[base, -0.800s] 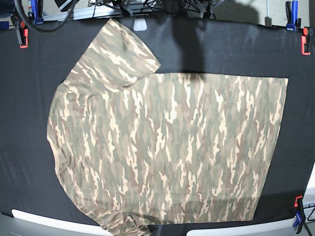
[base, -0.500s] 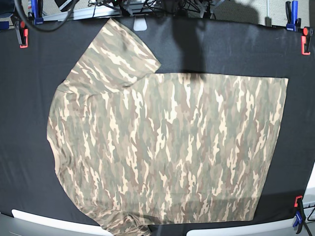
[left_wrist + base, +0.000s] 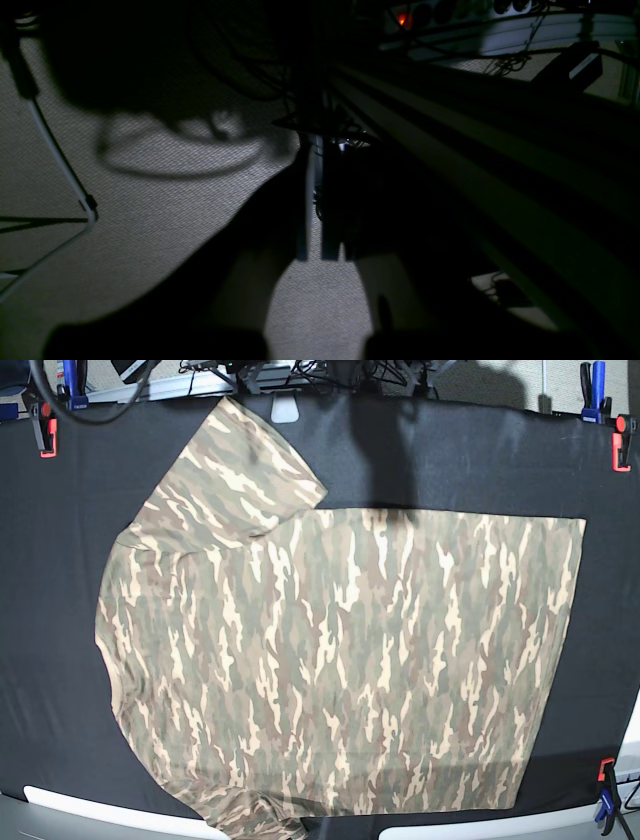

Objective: Layout the t-shirt on the table in an organized manner, then fold the t-shirt properly

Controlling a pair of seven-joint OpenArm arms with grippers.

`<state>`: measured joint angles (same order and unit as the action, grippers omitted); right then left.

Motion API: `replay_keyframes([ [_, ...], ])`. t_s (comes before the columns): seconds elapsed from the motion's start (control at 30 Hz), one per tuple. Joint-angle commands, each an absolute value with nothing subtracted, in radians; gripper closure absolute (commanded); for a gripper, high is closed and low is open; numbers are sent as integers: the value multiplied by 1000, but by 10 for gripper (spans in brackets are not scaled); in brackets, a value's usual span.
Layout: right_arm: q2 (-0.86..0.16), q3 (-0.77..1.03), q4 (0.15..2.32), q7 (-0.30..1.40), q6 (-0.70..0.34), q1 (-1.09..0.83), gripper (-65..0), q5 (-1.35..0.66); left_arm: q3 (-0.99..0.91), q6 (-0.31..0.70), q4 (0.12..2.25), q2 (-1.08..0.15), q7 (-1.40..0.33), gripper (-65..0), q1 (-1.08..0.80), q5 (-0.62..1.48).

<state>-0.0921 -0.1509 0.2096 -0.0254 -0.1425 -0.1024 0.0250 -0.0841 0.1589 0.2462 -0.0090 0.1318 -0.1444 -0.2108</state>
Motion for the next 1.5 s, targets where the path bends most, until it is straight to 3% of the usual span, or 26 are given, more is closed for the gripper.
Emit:
replay_keyframes([
  [0.0, -95, -150, 212, -30, -152, -103, -87, 22, -81, 168, 248, -1, 144, -26, -150, -208],
  [0.37, -97, -150, 220, -7, -152, -118, -87, 26, -81, 173, 262, -1, 147, -26, -176, -209],
  [0.57, -134, -150, 358, 22, -154, -220, -87, 22, -81, 172, 399, -1, 126, -26, -264, -208],
  [0.8, -231, -151, 669, 80, -207, -440, -87, -83, -81, 181, 695, -3, 22, -26, -437, -102],
  [0.93, -308, -151, 907, 118, -232, -594, -87, -159, -81, 281, 917, -4, -30, -26, -569, -99],
  [1.03, -381, -151, 1110, 159, -232, -717, -87, -239, -76, 293, 1092, -13, -83, -26, -669, -86],
  [1.23, -539, -132, 1502, 191, -232, -948, -87, -352, -35, 292, 1435, -114, -221, -27, -843, -44],
  [1.47, -638, 66, 1864, 327, -245, -1115, -87, -361, -36, 279, 1826, -233, -318, -68, -984, -105],
])
